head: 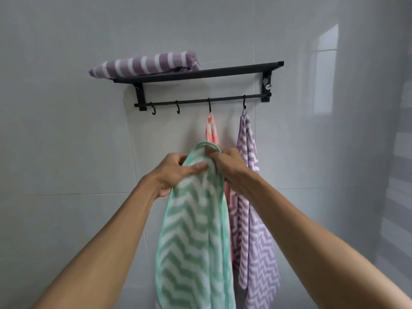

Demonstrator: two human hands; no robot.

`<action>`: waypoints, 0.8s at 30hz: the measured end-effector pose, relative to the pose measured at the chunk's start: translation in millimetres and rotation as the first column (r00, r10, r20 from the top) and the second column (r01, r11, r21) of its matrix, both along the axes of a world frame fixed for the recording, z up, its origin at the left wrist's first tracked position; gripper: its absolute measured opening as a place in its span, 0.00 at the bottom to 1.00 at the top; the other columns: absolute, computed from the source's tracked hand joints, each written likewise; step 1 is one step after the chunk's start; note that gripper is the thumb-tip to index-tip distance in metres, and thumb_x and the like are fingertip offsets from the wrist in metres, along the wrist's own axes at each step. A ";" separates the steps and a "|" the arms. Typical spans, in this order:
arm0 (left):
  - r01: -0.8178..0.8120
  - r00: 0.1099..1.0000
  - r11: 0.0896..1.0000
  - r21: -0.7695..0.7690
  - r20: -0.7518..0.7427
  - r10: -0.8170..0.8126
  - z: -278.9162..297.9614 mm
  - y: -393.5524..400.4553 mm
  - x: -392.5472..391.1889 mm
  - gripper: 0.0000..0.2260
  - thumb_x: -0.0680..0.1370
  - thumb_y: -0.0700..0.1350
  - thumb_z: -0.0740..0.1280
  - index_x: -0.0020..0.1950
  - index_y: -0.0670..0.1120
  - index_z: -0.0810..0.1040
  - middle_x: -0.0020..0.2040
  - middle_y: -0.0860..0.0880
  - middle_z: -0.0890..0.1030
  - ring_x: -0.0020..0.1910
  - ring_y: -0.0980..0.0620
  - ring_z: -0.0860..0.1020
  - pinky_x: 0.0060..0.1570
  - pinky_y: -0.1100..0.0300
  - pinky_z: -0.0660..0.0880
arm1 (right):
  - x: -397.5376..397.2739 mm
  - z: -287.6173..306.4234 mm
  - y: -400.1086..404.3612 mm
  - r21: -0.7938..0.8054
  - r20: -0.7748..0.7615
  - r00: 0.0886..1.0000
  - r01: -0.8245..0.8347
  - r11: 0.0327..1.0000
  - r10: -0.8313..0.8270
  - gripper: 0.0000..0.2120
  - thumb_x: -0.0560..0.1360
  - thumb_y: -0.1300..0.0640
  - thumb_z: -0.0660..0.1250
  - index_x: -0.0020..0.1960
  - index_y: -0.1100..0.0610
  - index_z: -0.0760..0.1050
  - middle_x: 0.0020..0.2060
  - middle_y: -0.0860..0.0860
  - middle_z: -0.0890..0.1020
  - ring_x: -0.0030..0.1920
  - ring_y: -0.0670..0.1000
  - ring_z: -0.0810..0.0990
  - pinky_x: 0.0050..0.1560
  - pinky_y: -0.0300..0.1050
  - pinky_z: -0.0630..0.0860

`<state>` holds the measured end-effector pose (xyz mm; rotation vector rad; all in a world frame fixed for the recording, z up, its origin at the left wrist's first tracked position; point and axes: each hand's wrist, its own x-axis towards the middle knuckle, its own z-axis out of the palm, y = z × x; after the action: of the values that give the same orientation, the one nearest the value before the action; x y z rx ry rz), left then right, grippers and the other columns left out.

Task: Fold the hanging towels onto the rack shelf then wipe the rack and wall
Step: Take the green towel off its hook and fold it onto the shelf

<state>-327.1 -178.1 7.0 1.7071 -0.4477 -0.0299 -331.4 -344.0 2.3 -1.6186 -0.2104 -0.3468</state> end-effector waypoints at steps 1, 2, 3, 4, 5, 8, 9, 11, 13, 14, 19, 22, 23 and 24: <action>0.036 0.999 0.996 0.078 -0.027 -0.034 -9.1 3.6 -0.4 0.16 0.73 0.47 0.76 0.56 0.39 0.83 0.50 0.41 0.87 0.47 0.42 0.86 0.45 0.49 0.84 | 1.2 4.5 -0.4 0.050 0.015 0.999 0.037 0.998 -0.038 0.11 0.80 0.55 0.66 0.43 0.59 0.82 0.44 0.64 0.86 0.41 0.57 0.82 0.49 0.61 0.82; 0.040 0.999 0.990 0.137 -0.035 -0.035 -18.4 6.7 0.8 0.14 0.74 0.48 0.75 0.56 0.41 0.83 0.50 0.43 0.87 0.46 0.45 0.86 0.41 0.51 0.83 | 2.6 9.3 -1.5 0.087 0.027 0.996 0.083 0.993 -0.086 0.11 0.81 0.55 0.66 0.42 0.58 0.81 0.42 0.63 0.85 0.40 0.56 0.81 0.45 0.56 0.83; 0.008 0.999 0.989 0.145 -0.034 -0.003 -26.3 8.6 2.8 0.13 0.76 0.50 0.73 0.56 0.43 0.84 0.50 0.45 0.87 0.45 0.47 0.86 0.38 0.53 0.82 | 3.9 12.6 -4.6 0.092 0.035 0.989 0.137 0.986 -0.140 0.12 0.81 0.55 0.65 0.41 0.57 0.80 0.38 0.60 0.83 0.37 0.54 0.79 0.39 0.50 0.81; -0.055 0.998 0.993 0.104 -0.031 0.059 -33.1 10.0 7.5 0.13 0.77 0.51 0.72 0.55 0.43 0.83 0.49 0.45 0.87 0.43 0.47 0.86 0.37 0.54 0.81 | 2.0 15.2 -7.8 0.072 0.043 0.980 0.189 0.979 -0.192 0.12 0.81 0.55 0.65 0.41 0.57 0.79 0.34 0.56 0.80 0.35 0.53 0.78 0.35 0.46 0.77; -0.140 0.990 0.990 0.033 -0.021 0.141 -37.2 11.6 12.6 0.13 0.79 0.51 0.71 0.53 0.42 0.83 0.47 0.44 0.87 0.41 0.47 0.84 0.37 0.54 0.81 | 0.8 14.8 -11.2 0.025 0.053 0.975 0.216 0.976 -0.217 0.12 0.81 0.53 0.66 0.41 0.57 0.79 0.33 0.54 0.79 0.33 0.52 0.77 0.33 0.45 0.76; -0.287 0.950 0.950 -0.124 0.091 0.299 -34.8 16.0 27.5 0.11 0.79 0.47 0.71 0.46 0.38 0.83 0.40 0.42 0.85 0.39 0.46 0.81 0.40 0.54 0.77 | -12.1 6.7 -14.8 -0.134 0.014 0.999 0.041 0.990 -0.040 0.10 0.75 0.51 0.75 0.48 0.58 0.81 0.39 0.54 0.86 0.37 0.54 0.86 0.40 0.48 0.84; -0.281 0.944 0.953 -0.116 0.146 0.296 -31.0 13.2 28.8 0.10 0.78 0.46 0.72 0.45 0.39 0.83 0.39 0.42 0.84 0.38 0.47 0.80 0.40 0.54 0.76 | -15.7 1.9 -12.5 -0.211 -0.024 0.999 -0.046 0.976 0.042 0.12 0.72 0.52 0.78 0.50 0.58 0.83 0.43 0.55 0.87 0.41 0.55 0.87 0.44 0.49 0.85; -0.253 0.933 0.962 -0.101 0.238 0.270 -22.2 2.4 25.6 0.08 0.77 0.46 0.74 0.43 0.42 0.85 0.37 0.43 0.84 0.36 0.49 0.79 0.40 0.55 0.76 | -14.8 -7.9 -5.1 -0.362 -0.042 0.998 -0.068 0.930 0.057 0.14 0.70 0.55 0.80 0.51 0.61 0.84 0.47 0.58 0.87 0.47 0.58 0.87 0.51 0.53 0.84; -0.196 0.941 0.972 -0.129 0.255 0.224 -16.4 -3.4 23.1 0.07 0.75 0.45 0.75 0.45 0.42 0.84 0.38 0.46 0.86 0.36 0.51 0.81 0.41 0.58 0.79 | -11.8 -10.9 0.1 -0.336 0.021 0.997 0.083 0.938 -0.080 0.08 0.73 0.57 0.77 0.46 0.62 0.83 0.46 0.60 0.87 0.47 0.58 0.87 0.52 0.56 0.84; -0.155 0.953 0.982 -0.110 0.244 0.178 -17.1 -2.6 22.4 0.08 0.74 0.45 0.76 0.47 0.41 0.83 0.39 0.46 0.86 0.37 0.51 0.83 0.41 0.59 0.80 | -10.1 -8.9 0.2 -0.271 0.045 0.988 0.157 0.950 -0.150 0.06 0.74 0.57 0.75 0.43 0.60 0.82 0.45 0.59 0.87 0.45 0.56 0.86 0.50 0.55 0.84; -0.182 0.971 0.955 0.235 0.194 0.138 -61.6 14.4 37.1 0.09 0.74 0.44 0.77 0.49 0.40 0.83 0.45 0.44 0.86 0.45 0.44 0.85 0.47 0.50 0.82 | 1.7 11.4 -16.3 0.107 -0.036 0.941 0.339 0.935 -0.337 0.09 0.76 0.54 0.71 0.45 0.59 0.78 0.40 0.56 0.83 0.39 0.55 0.84 0.40 0.49 0.82; -0.262 0.959 0.963 0.064 0.130 0.253 -75.6 12.1 40.0 0.09 0.77 0.45 0.74 0.49 0.40 0.82 0.44 0.44 0.86 0.44 0.43 0.85 0.42 0.51 0.81 | -0.9 12.7 -33.4 -0.059 0.050 0.847 0.532 0.845 -0.530 0.07 0.77 0.58 0.66 0.40 0.56 0.75 0.36 0.52 0.79 0.37 0.54 0.79 0.33 0.44 0.75; -0.288 0.949 0.957 0.018 0.140 0.283 -74.3 11.7 43.2 0.08 0.76 0.45 0.74 0.49 0.40 0.82 0.43 0.43 0.86 0.42 0.44 0.85 0.41 0.52 0.81 | -1.8 8.7 -37.2 -0.130 0.118 0.820 0.572 0.810 -0.560 0.07 0.76 0.60 0.64 0.40 0.56 0.75 0.36 0.51 0.78 0.37 0.54 0.77 0.32 0.44 0.72; -0.311 0.937 0.950 -0.010 0.167 0.308 -71.3 12.1 46.1 0.08 0.76 0.46 0.75 0.47 0.41 0.82 0.42 0.44 0.86 0.40 0.46 0.84 0.41 0.53 0.80 | -3.4 3.7 -38.0 -0.187 0.175 0.813 0.581 0.792 -0.555 0.05 0.75 0.62 0.63 0.42 0.56 0.76 0.36 0.51 0.78 0.38 0.54 0.77 0.34 0.44 0.71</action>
<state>-281.0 -166.0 -64.4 1.7867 -0.2964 0.3421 -334.8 -381.9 6.0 -1.8789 0.1751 -0.9102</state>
